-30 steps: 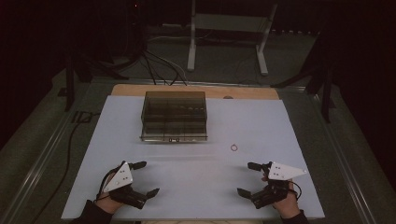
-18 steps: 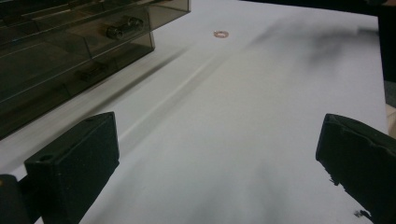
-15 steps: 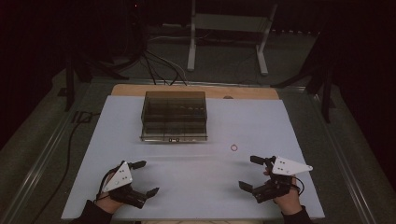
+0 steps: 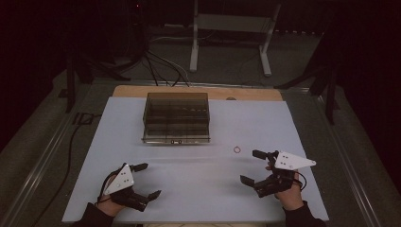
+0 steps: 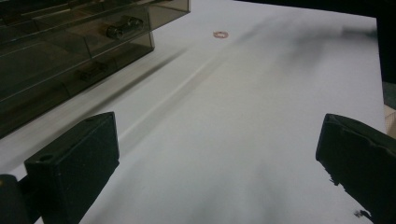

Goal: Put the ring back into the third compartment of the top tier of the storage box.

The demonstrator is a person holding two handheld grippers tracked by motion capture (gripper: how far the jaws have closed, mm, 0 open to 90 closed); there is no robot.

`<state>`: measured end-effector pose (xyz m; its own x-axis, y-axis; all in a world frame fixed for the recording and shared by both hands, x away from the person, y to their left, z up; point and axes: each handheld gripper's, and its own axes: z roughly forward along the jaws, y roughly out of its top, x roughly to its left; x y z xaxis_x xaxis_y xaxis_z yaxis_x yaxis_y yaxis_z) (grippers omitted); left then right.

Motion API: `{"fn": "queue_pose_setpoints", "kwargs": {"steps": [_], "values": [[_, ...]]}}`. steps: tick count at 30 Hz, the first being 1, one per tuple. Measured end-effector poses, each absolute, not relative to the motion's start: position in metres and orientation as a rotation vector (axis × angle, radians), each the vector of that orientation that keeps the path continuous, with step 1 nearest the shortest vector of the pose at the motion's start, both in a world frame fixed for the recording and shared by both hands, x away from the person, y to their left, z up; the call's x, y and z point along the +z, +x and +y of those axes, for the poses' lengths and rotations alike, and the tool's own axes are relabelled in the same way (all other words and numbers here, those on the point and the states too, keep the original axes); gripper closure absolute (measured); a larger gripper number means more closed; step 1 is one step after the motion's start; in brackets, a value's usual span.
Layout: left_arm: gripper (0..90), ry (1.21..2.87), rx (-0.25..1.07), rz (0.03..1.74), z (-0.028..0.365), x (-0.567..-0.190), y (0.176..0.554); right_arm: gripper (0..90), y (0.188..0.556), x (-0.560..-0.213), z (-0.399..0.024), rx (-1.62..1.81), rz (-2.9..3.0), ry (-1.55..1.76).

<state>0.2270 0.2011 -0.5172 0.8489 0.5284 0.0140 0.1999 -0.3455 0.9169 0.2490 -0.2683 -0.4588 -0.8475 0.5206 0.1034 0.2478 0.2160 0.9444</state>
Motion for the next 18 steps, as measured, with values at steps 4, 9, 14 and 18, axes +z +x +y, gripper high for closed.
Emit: {"fn": "queue_pose_setpoints", "kwargs": {"steps": [4, 9, 14, 18], "values": [[0.6, 1.923, 0.377, 0.543, 0.202, -0.517, 0.227, 0.0, 0.253, -0.456, -0.267, 1.679, 2.235, 0.732], [0.6, 1.923, 0.377, 0.541, 0.201, -0.517, 0.227, 0.0, 0.259, -0.452, -0.266, 1.673, 2.225, 0.735], [0.6, 1.919, 0.38, 0.539, 0.201, -0.517, 0.227, 0.0, 0.268, -0.45, -0.268, 1.672, 2.196, 0.771], [0.6, 1.918, 0.379, 0.533, 0.201, -0.517, 0.226, 0.0, 0.272, -0.448, -0.27, 1.659, 2.185, 0.784]]}}
